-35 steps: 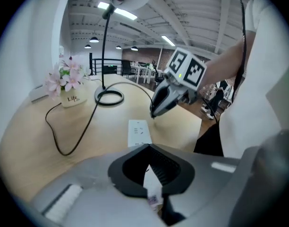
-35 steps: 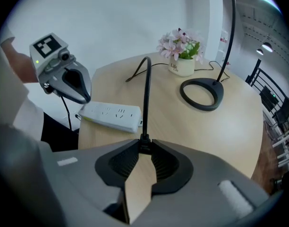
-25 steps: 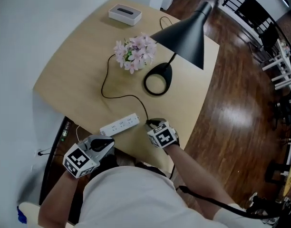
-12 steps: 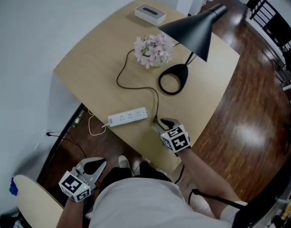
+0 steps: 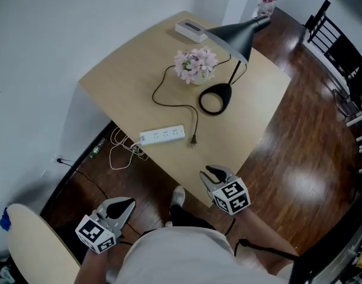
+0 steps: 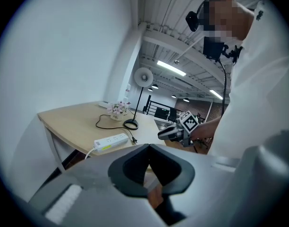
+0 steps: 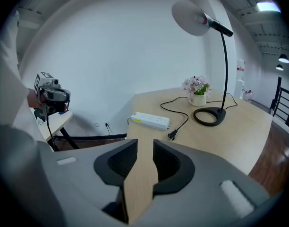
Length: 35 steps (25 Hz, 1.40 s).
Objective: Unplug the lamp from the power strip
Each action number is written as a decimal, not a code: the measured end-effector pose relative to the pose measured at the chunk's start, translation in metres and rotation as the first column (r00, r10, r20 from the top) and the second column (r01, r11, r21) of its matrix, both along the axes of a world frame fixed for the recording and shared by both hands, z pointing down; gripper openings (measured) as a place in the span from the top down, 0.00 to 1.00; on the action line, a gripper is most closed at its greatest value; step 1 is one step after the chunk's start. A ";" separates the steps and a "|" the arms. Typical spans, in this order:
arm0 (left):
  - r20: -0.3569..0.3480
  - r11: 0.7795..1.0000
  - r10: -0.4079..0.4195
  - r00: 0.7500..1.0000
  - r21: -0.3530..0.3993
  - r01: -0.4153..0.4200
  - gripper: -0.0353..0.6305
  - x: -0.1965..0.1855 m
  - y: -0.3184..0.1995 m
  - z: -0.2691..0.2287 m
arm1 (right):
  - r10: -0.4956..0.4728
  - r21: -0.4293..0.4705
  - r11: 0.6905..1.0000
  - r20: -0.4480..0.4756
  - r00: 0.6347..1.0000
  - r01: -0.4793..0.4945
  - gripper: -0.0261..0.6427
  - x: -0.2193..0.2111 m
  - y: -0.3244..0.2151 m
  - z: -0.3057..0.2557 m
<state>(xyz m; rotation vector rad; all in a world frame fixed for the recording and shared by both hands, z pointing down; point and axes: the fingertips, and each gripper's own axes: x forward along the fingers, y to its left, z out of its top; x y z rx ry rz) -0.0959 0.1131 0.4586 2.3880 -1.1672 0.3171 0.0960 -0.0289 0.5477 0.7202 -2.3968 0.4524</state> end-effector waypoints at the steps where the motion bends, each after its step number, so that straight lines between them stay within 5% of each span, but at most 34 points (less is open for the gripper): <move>1: -0.017 1.000 -0.017 1.000 0.011 0.018 0.94 0.001 0.013 -0.001 | -0.012 0.019 1.000 0.006 1.000 0.012 0.80 0.003 0.014 -0.008; 8: -0.164 0.991 -0.102 0.981 0.066 0.114 0.94 0.021 0.103 -0.005 | -0.031 0.073 0.997 0.075 0.997 0.025 0.80 0.028 0.127 -0.052; 12: -0.184 0.991 -0.109 0.977 0.062 0.122 0.91 0.038 0.144 -0.002 | -0.045 0.071 0.997 0.092 0.995 0.039 0.80 0.042 0.182 -0.063; 21: -0.019 0.981 -0.133 0.991 0.137 0.135 0.91 0.079 0.195 -0.030 | -0.132 0.159 0.981 0.137 0.982 0.109 0.80 0.080 0.237 -0.107; 35: -0.060 0.969 -0.093 0.994 0.224 0.104 0.92 0.245 0.214 -0.079 | -0.213 0.239 0.958 0.211 0.954 0.161 0.79 0.205 0.279 -0.152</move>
